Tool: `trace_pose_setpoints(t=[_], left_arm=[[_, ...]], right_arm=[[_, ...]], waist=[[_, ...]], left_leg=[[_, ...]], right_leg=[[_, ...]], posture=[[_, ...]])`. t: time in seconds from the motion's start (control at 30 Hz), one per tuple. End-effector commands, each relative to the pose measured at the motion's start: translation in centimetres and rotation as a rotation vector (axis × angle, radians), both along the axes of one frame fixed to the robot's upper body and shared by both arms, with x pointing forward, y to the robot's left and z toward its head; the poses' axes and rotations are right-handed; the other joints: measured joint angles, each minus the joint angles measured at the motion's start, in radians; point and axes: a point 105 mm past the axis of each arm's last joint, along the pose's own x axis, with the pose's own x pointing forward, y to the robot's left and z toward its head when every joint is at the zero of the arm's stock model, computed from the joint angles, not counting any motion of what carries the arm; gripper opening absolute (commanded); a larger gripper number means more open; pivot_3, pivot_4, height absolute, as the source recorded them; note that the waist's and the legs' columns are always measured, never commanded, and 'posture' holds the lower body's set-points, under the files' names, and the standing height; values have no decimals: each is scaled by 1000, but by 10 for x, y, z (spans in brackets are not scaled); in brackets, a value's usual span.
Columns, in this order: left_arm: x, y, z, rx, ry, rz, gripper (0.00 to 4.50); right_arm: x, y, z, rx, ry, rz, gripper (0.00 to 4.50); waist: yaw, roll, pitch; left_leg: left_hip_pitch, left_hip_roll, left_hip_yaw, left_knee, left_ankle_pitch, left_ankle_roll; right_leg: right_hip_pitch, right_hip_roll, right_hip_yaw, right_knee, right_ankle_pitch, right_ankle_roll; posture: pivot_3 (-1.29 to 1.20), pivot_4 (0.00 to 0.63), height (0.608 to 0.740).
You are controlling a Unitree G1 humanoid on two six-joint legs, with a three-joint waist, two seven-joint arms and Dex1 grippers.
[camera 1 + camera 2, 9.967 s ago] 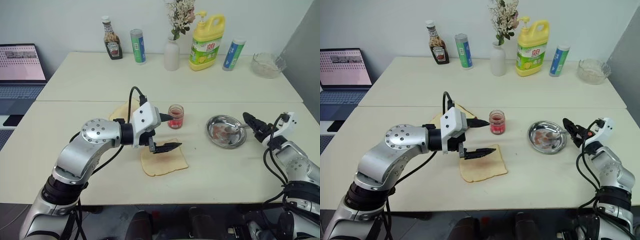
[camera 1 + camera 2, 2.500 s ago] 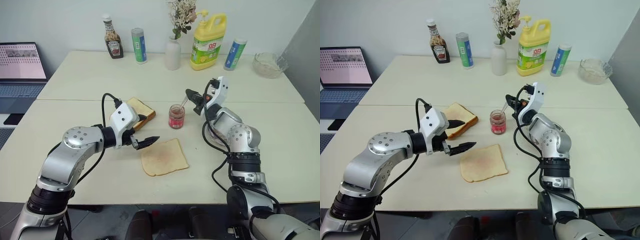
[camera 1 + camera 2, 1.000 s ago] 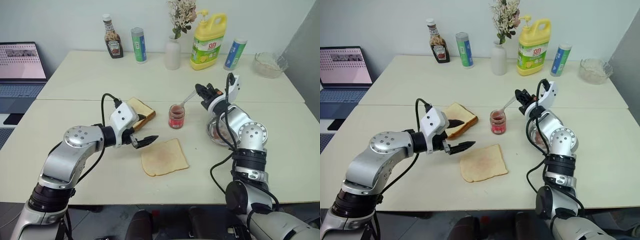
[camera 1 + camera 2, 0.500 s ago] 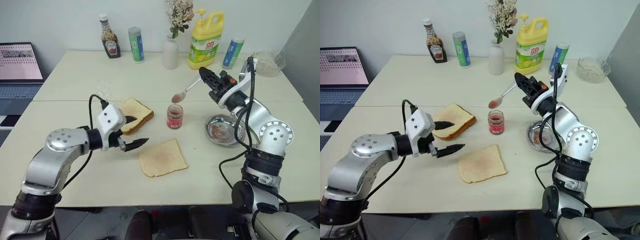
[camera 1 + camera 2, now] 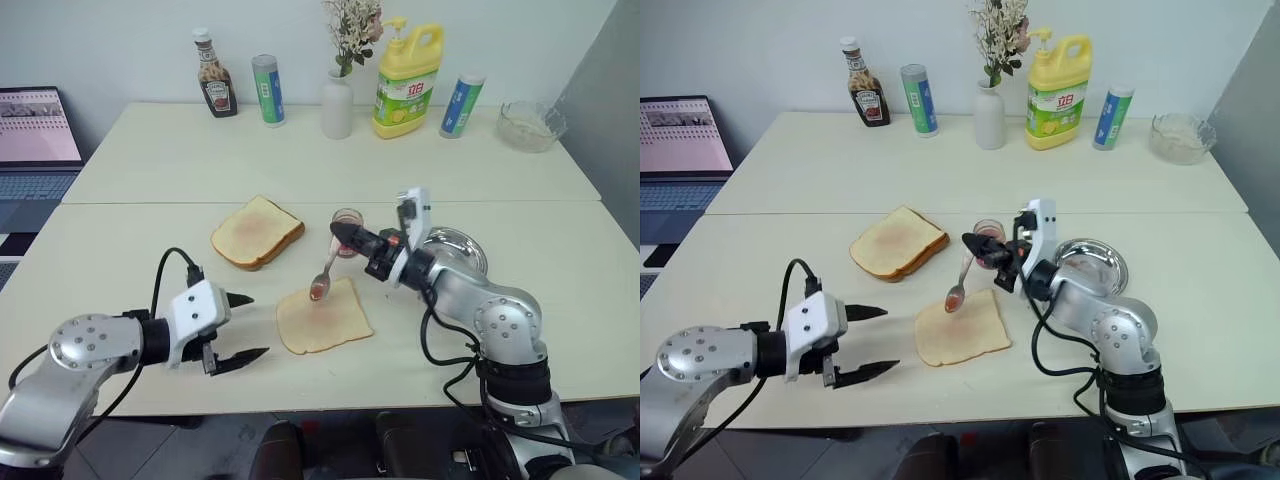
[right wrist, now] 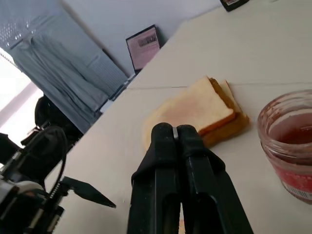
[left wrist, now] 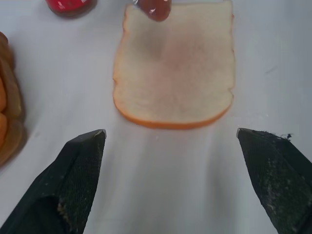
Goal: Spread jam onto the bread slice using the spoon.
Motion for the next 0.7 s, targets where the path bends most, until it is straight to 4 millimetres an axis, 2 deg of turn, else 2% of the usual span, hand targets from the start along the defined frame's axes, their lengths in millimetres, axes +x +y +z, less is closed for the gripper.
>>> trace_pose_setpoints(t=[0.03, 0.37, 0.7], left_arm=[[-2, 0, 7, 29, -57, -27, 4500], [1, 1, 2, 38, -74, -24, 4500], [5, 1, 0, 38, -84, -35, 4500]], right_arm=[[-9, 10, 12, 15, -106, 42, 47], [-14, 27, 5, 41, -81, 114, 47], [-20, 29, 14, -44, -271, 157, 47]], waist=[[0, 0, 0], [0, 0, 0], [0, 0, 0]], left_leg=[[0, 0, 0, 0, 0, 0], [0, 0, 0, 0, 0, 0], [0, 0, 0, 0, 0, 0]], right_leg=[[0, 0, 0, 0, 0, 0], [0, 0, 0, 0, 0, 0], [0, 0, 0, 0, 0, 0]], posture=[[0, 150, 740], [0, 150, 740], [0, 150, 740]])
